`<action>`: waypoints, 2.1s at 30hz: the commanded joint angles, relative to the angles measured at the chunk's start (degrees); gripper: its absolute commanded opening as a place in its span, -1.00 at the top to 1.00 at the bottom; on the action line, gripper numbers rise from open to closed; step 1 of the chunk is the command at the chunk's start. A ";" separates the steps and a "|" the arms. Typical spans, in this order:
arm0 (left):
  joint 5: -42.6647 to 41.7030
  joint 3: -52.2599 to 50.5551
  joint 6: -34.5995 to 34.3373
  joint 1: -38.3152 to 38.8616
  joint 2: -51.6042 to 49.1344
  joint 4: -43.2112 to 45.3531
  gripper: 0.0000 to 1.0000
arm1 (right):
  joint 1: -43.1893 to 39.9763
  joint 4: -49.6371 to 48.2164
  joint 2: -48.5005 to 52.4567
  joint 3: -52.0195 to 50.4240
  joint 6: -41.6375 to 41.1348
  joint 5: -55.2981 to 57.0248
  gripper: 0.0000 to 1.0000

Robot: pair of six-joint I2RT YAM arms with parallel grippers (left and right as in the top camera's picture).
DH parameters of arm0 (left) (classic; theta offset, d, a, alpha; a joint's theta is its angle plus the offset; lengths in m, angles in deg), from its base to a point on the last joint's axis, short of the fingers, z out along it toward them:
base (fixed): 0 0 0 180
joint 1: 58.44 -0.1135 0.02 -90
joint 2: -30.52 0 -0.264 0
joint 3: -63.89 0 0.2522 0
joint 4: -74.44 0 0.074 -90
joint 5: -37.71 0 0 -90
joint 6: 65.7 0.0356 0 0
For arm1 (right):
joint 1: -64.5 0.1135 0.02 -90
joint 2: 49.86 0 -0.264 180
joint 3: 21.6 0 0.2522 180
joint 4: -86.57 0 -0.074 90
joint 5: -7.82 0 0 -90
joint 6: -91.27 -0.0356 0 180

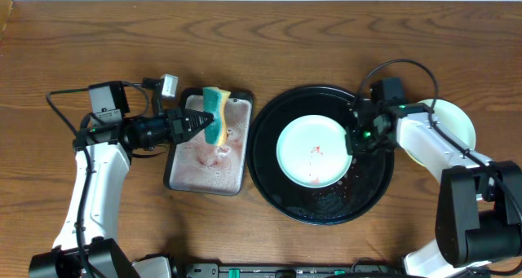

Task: Clean dirty plates on tray and stack at the side
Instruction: 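Lift the sponge from the sink tray with the left gripper, then scrub the second pale green plate with the sponge in left gripper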

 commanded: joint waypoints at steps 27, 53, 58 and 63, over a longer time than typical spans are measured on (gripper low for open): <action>47.80 17.68 -27.32 50.31 -22.64 -0.55 0.86 | 4.79 -0.33 0.31 -1.86 -1.46 -0.37 0.98; 60.08 17.35 -38.84 53.29 -22.58 -0.17 0.86 | 4.79 0.11 0.31 -1.86 -1.49 -0.37 0.98; 60.26 15.74 -43.82 56.87 -24.96 4.81 0.86 | 4.79 0.28 0.31 -1.86 -1.46 -0.37 0.98; 60.54 15.74 -45.57 57.35 -29.97 5.44 0.86 | 4.79 0.35 0.31 -1.86 -1.46 -0.37 0.98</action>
